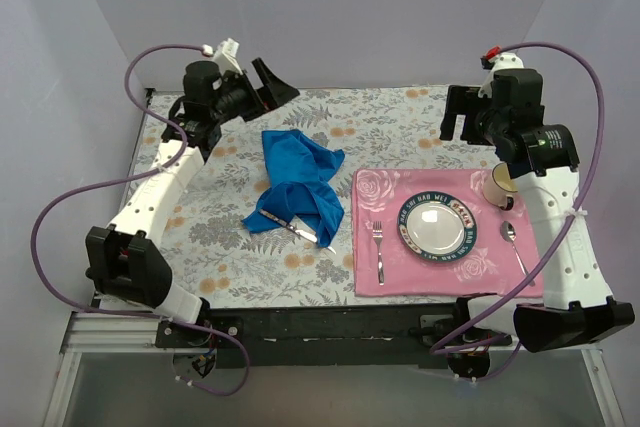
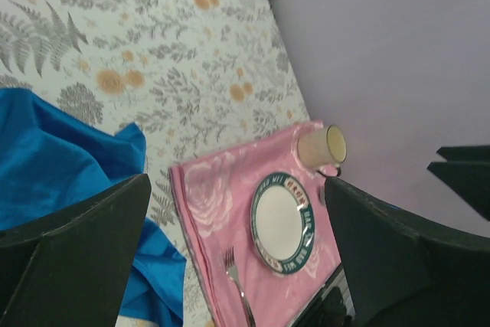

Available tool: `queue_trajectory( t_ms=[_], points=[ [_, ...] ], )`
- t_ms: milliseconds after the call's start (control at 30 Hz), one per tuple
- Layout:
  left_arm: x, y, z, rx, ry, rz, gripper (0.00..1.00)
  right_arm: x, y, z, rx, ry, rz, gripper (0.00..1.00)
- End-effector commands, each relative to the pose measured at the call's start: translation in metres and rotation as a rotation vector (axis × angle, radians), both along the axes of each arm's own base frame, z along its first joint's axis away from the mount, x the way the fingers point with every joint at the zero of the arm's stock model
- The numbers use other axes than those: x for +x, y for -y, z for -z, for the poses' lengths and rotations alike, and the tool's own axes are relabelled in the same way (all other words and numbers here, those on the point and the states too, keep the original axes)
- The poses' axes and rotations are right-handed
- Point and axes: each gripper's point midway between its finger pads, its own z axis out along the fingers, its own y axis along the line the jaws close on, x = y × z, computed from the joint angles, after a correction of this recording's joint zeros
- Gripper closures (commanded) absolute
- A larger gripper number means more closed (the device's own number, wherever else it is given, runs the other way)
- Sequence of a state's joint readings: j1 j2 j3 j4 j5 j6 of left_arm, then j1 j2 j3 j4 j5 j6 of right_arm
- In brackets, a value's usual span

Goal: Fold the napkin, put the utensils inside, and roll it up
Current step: Flatten the napkin out

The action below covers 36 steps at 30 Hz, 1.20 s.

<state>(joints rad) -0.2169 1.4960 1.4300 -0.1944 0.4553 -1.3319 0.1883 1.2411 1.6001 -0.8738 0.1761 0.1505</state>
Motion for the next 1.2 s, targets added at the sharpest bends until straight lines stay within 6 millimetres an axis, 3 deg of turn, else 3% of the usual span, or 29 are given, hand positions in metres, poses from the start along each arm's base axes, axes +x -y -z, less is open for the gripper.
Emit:
queue_trajectory(
  t_ms=[0, 133, 167, 267, 333, 367, 500, 533, 567, 600, 633, 700, 767, 800, 833, 967, 1100, 1167],
  points=[
    [-0.012, 0.010, 0.024, 0.158, -0.021, -0.012, 0.02, 0.001, -0.025, 0.012, 0.057, -0.020, -0.078, 0.01],
    [-0.018, -0.005, 0.051, 0.214, -0.068, -0.079, 0.02, -0.004, -0.074, 0.039, 0.040, -0.076, -0.167, 0.01],
    [-0.021, -0.010, 0.065, 0.235, -0.097, -0.100, 0.02, -0.003, -0.086, 0.057, 0.040, -0.127, -0.179, 0.01],
    [-0.020, -0.034, 0.083, 0.301, -0.130, -0.220, 0.02, -0.008, -0.127, 0.090, 0.051, -0.213, -0.265, 0.01],
    [-0.020, -0.058, 0.107, 0.363, -0.198, -0.343, 0.02, -0.014, -0.158, 0.101, 0.058, -0.221, -0.327, 0.01],
    [-0.023, -0.067, 0.121, 0.395, -0.244, -0.381, 0.02, -0.015, -0.170, 0.116, 0.046, -0.254, -0.347, 0.01],
    [-0.036, -0.106, 0.188, 0.431, -0.479, -0.486, 0.02, -0.030, -0.232, 0.149, 0.019, -0.317, -0.473, 0.01],
    [-0.042, -0.101, 0.202, 0.373, -0.555, -0.445, 0.02, -0.041, -0.252, 0.156, 0.025, -0.339, -0.513, 0.02],
    [-0.045, -0.101, 0.218, 0.344, -0.612, -0.423, 0.02, -0.039, -0.269, 0.168, 0.031, -0.355, -0.534, 0.03],
    [-0.051, -0.111, 0.236, 0.308, -0.673, -0.428, 0.02, -0.050, -0.288, 0.174, 0.044, -0.377, -0.583, 0.06],
    [-0.055, -0.108, 0.243, 0.262, -0.706, -0.406, 0.02, -0.050, -0.300, 0.190, 0.023, -0.407, -0.596, 0.08],
    [-0.053, -0.115, 0.251, 0.247, -0.706, -0.427, 0.06, -0.054, -0.325, 0.187, 0.005, -0.384, -0.634, 0.14],
    [-0.052, -0.122, 0.254, 0.266, -0.690, -0.463, 0.07, -0.056, -0.345, 0.204, -0.011, -0.396, -0.692, 0.19],
    [-0.053, -0.124, 0.255, 0.269, -0.686, -0.469, 0.08, -0.061, -0.359, 0.201, 0.013, -0.395, -0.730, 0.25],
    [-0.052, -0.125, 0.255, 0.261, -0.677, -0.469, 0.10, -0.062, -0.364, 0.214, 0.007, -0.424, -0.736, 0.28],
    [-0.055, -0.121, 0.259, 0.233, -0.690, -0.443, 0.19, -0.055, -0.374, 0.230, 0.016, -0.437, -0.716, 0.52],
    [-0.065, -0.119, 0.266, 0.218, -0.711, -0.436, 0.22, -0.049, -0.382, 0.237, 0.037, -0.437, -0.708, 0.54],
    [-0.076, -0.117, 0.273, 0.213, -0.739, -0.427, 0.22, -0.057, -0.387, 0.243, 0.070, -0.473, -0.743, 0.54]
  ],
)
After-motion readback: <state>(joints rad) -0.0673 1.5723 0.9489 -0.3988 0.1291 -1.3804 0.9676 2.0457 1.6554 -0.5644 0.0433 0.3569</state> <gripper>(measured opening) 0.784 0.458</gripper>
